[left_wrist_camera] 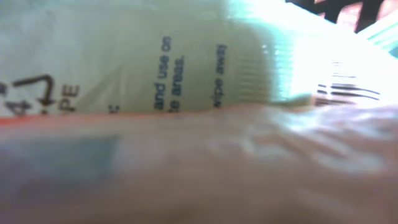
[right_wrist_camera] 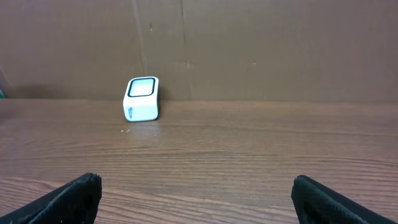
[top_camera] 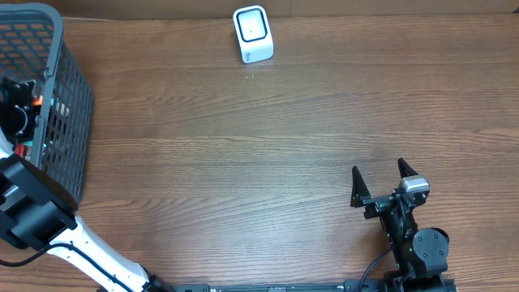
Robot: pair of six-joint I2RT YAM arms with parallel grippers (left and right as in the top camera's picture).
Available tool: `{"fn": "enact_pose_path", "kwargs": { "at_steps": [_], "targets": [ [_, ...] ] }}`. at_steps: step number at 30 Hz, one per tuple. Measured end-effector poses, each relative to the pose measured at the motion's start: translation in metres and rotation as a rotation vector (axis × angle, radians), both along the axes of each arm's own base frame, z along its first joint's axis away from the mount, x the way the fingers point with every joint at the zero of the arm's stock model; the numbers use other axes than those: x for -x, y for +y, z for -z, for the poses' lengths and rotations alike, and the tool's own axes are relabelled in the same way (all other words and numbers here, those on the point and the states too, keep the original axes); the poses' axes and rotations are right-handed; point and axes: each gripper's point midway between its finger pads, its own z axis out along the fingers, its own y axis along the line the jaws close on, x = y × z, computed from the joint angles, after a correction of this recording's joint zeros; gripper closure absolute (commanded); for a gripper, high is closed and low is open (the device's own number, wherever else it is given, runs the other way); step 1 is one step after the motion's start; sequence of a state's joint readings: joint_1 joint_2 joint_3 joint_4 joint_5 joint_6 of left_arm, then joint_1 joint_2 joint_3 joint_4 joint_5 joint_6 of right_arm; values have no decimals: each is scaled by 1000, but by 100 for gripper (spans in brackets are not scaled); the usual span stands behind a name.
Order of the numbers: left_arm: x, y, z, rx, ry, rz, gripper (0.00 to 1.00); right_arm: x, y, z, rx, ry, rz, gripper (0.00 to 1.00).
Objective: Scan the item barcode
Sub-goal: 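Lower the left gripper into the basket and grasp a teal-orange snack pack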
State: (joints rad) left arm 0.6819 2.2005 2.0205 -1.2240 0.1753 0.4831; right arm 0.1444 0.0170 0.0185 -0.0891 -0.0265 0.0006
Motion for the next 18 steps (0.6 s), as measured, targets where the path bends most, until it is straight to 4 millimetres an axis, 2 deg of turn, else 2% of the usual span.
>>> {"fn": "enact_pose_path", "kwargs": {
  "at_steps": [6,10,18],
  "targets": [
    [-12,9,-40,-37,-63,-54,81,0,0,0,0,0,0,0],
    [-18,15,-74,-65,-117,-99,80,0,0,0,0,1,0,0],
    [-22,18,-170,-141,-295,-212,79,0,0,0,0,0,0,0]
  ]
}}
